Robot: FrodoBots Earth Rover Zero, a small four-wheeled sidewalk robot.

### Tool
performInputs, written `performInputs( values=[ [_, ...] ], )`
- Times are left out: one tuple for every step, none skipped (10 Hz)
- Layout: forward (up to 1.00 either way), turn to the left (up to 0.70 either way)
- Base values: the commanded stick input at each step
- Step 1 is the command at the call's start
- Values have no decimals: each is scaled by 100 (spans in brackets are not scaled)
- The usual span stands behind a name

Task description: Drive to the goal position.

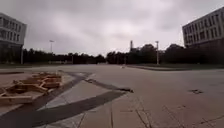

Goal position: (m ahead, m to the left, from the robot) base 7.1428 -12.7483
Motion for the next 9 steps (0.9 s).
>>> performInputs(
  values=[
    [70, -35],
    [70, -35],
    [70, -35],
    [70, -35],
    [70, -35],
    [70, -35],
    [70, -35],
    [70, -35],
    [70, -35]
  ],
)
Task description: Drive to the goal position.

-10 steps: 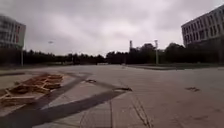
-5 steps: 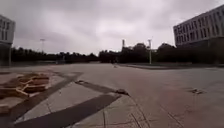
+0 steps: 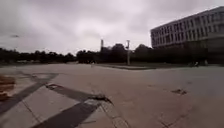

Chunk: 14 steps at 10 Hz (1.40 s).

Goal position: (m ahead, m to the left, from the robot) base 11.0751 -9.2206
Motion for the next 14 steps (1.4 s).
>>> performInputs(
  values=[
    [70, -35],
    [70, -35],
    [70, -35],
    [70, -35],
    [70, -35],
    [70, -35],
    [70, -28],
    [70, -12],
    [70, 0],
    [70, 0],
    [70, 0],
    [70, 0],
    [70, 0],
    [70, 0]
  ],
)
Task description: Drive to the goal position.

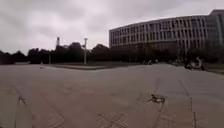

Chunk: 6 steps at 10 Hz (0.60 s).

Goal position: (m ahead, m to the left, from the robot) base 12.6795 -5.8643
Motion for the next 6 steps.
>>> performInputs(
  values=[
    [70, 0],
    [70, 0],
    [70, 0],
    [70, 0],
    [70, 0],
    [70, 0]
  ],
)
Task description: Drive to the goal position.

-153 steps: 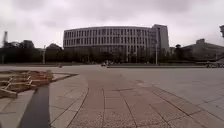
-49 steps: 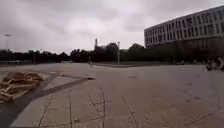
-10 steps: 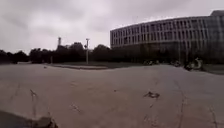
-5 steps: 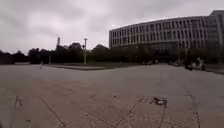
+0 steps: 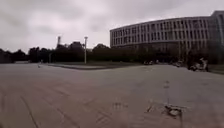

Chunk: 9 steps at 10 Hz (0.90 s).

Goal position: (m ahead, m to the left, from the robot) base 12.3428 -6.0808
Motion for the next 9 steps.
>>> performInputs(
  values=[
    [70, 0],
    [70, 0],
    [70, 0],
    [70, 0],
    [70, 0],
    [70, 0],
    [70, 0],
    [70, 0],
    [70, 0]
  ],
)
